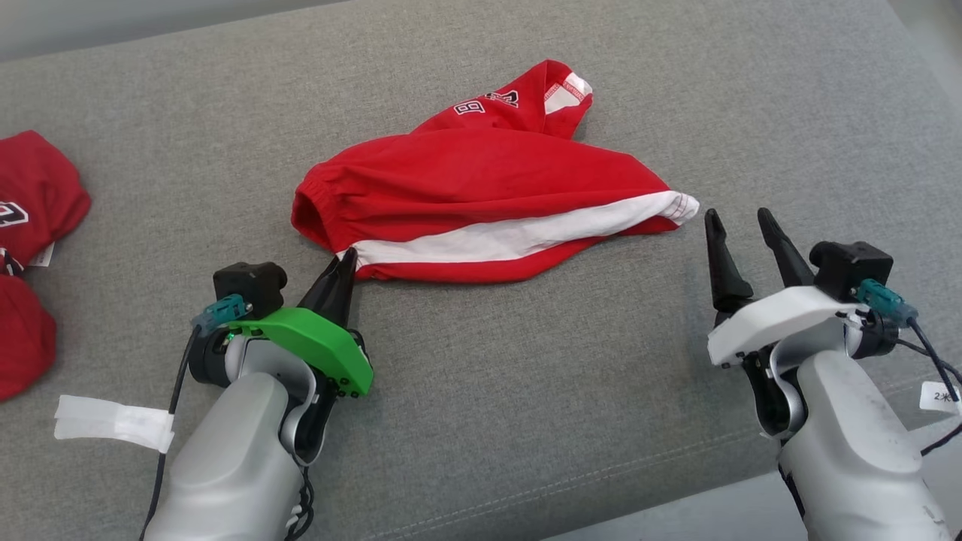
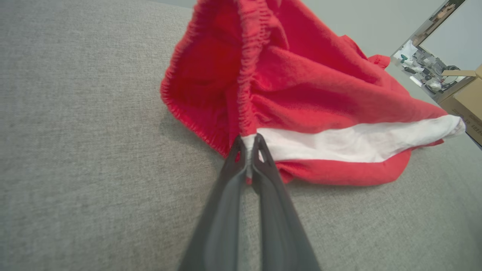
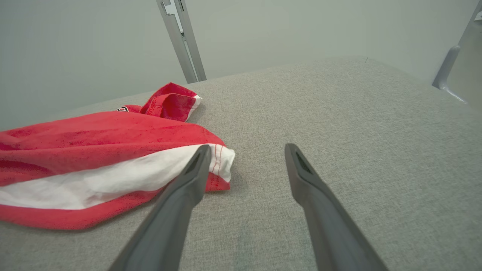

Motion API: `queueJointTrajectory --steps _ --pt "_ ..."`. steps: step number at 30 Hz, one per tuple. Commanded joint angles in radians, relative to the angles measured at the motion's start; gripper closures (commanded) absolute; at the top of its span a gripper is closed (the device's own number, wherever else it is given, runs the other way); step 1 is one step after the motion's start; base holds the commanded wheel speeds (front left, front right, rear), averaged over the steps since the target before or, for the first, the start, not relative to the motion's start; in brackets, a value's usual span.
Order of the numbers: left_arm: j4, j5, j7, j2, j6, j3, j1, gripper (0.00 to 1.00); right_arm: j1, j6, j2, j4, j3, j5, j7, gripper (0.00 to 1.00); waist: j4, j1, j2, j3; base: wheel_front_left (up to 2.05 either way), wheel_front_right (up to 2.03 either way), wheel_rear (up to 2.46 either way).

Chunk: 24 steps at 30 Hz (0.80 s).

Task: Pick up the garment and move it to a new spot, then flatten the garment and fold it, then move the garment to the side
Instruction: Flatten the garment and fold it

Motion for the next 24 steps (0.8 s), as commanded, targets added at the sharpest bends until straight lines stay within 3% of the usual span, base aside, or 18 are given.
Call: queueJointTrajectory --steps 1,15,17,21,24 --pt "0.001 -0.006 -0.004 0.002 -0.003 -0.001 -0.023 1.0 -0.021 0.0 -0.004 0.017 0.01 0.031 0.004 0.0 0.004 0.0 0.0 0.003 0.0 0.0 0.0" --pt "0.017 -0.014 -0.019 0.006 -0.003 -0.028 -0.045 1.0 -0.169 0.0 -0.088 0.182 0.277 0.359 0.055 0.0 0.029 0.0 0.0 0.023 0.0 0.0 0.0" --pt "0.019 -0.016 -0.02 0.008 -0.003 -0.029 -0.045 1.0 -0.18 0.0 -0.099 0.192 0.31 0.395 0.06 0.11 0.03 0.0 0.0 0.025 0.0 0.0 0.0" --pt "0.023 -0.018 -0.022 0.009 -0.003 -0.031 -0.049 1.0 -0.198 0.0 -0.113 0.209 0.369 0.453 0.06 0.52 0.033 0.0 0.0 0.027 0.0 0.0 0.0" --pt "0.024 -0.021 -0.024 0.01 -0.003 -0.034 -0.052 1.0 -0.209 0.0 -0.123 0.218 0.411 0.484 0.054 0.67 0.035 0.0 0.0 0.028 0.0 0.0 0.0"
